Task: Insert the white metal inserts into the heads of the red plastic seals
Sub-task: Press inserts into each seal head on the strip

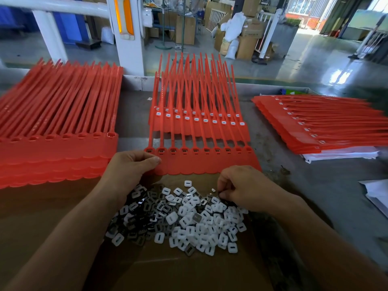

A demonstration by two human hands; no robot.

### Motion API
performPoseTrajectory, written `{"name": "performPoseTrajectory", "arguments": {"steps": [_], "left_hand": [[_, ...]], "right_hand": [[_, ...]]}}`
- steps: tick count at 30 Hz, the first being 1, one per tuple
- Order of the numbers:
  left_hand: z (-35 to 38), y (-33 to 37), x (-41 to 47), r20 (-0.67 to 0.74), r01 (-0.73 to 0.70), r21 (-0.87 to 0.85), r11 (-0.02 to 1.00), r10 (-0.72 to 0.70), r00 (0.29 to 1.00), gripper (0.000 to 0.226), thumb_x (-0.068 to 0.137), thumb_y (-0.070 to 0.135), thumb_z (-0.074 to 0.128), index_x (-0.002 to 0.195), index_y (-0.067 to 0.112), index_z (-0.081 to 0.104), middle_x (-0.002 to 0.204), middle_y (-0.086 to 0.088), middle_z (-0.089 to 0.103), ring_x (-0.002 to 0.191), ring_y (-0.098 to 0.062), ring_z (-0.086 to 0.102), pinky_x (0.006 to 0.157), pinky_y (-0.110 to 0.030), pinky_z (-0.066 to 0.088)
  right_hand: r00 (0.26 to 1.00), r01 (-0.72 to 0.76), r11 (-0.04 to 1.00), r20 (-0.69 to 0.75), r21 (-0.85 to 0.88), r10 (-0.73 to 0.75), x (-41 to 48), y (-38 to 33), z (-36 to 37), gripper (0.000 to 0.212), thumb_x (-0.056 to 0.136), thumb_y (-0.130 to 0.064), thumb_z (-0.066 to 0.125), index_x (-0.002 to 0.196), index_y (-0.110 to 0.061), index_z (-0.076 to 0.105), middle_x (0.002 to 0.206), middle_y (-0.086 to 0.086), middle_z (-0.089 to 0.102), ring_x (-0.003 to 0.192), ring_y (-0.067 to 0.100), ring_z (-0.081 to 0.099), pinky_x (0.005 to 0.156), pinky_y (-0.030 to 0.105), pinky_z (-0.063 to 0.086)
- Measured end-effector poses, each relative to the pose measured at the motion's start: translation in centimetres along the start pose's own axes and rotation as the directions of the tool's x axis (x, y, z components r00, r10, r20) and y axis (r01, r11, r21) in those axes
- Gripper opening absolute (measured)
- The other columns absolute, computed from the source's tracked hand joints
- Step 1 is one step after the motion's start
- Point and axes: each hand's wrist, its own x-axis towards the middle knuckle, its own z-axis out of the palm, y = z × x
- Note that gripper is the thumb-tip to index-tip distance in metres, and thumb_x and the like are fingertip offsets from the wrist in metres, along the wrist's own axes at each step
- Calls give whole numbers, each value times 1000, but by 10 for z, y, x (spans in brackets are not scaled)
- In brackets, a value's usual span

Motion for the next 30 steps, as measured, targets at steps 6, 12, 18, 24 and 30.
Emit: {"name": "performPoseTrajectory", "arguments": {"steps": [6,12,18,24,30], "left_hand": [[-1,-2,2,-9,-24,24,999,24,1000,9,80,13,65,75,9,71,69,-6,71,58,-12,67,47,-14,48],[-3,-3,3,6,-15,27,1000,15,1000,10,80,15,66,73,10,71,71,-9,71,60,-17,68,49,-17,49],[-2,-2,2,13,-8,9,1000,8,1000,10,80,14,65,74,9,71,72,-11,71,61,-18,68,50,-19,50],[-3,-3,1,15,-15,22,1000,15,1000,11,80,15,65,72,10,71,73,-10,71,65,-19,68,60,-26,50],[-3,-1,2,11,-11,25,1000,10,1000,12,81,15,65,71,12,71,71,-8,71,62,-16,68,51,-18,50]], "right_hand": [[1000,-2,999,-13,-53,1,-3,-5,2,14,88,-18,58,83,-26,48,79,-18,42,82,3,43,71,19,34],[999,1,1000,-46,-20,-2,-3,-2,6,13,87,-15,59,93,-25,57,80,-20,45,86,2,45,73,18,34],[997,-22,978,-62,206,35,-4,5,-6,26,80,-12,68,67,-30,55,68,-16,55,61,-13,51,57,5,39],[929,-122,920,-284,372,239,13,32,-27,20,84,-9,64,71,-24,58,71,-9,59,64,-2,52,51,8,36],[810,-183,809,-380,559,446,41,59,-24,18,84,-5,61,71,-17,62,68,-3,57,64,8,49,57,19,37]]}}
